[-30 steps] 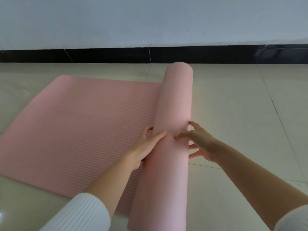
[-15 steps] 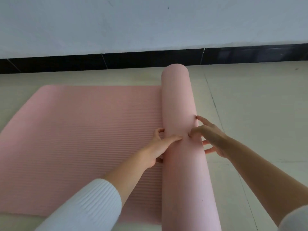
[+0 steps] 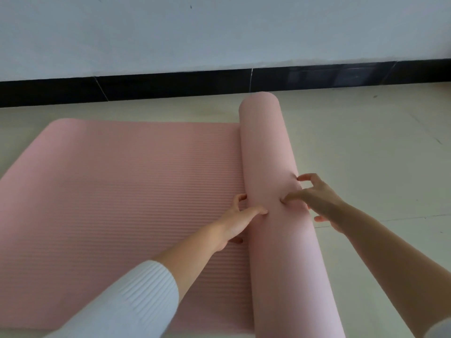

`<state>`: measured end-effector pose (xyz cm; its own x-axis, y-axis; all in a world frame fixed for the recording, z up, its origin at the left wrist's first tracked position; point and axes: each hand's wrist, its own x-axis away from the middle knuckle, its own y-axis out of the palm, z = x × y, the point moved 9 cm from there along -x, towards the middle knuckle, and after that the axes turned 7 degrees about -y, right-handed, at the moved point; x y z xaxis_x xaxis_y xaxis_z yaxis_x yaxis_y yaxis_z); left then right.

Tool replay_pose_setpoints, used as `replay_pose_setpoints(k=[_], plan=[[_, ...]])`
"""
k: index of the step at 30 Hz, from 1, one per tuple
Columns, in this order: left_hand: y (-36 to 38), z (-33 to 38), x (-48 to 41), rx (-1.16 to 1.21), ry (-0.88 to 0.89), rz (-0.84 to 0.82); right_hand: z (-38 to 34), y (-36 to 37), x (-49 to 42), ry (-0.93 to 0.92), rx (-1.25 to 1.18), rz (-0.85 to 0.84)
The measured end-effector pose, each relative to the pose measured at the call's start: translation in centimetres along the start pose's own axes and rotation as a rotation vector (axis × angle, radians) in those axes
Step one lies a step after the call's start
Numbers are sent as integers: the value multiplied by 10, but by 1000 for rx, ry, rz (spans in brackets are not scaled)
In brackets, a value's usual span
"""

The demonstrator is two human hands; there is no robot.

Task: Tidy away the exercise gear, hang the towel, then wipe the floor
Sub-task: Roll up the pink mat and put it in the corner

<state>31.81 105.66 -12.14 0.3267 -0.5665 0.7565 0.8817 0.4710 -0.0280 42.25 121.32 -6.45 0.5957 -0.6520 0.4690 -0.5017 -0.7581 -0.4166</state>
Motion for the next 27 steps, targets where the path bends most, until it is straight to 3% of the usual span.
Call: replay_pose_setpoints(k=[3, 6, 12, 17, 21, 27], plan=[[-21, -1, 4, -46, 8, 34, -16, 9, -5, -102, 129, 29], [-43, -2, 9, -28, 57, 119, -30, 20, -4, -166, 103, 89], [-78, -2, 27, -15, 225, 271, -57, 50, 4, -321, 248, 91], [-76, -11, 39, 86, 162, 141, -82, 61, 15, -363, 140, 78], [-78, -15, 50, 76, 151, 65, -101, 86, 23, -404, 251, 37], [-99, -23, 60, 28, 168, 107, -128, 118, 27, -422, -8, -19]])
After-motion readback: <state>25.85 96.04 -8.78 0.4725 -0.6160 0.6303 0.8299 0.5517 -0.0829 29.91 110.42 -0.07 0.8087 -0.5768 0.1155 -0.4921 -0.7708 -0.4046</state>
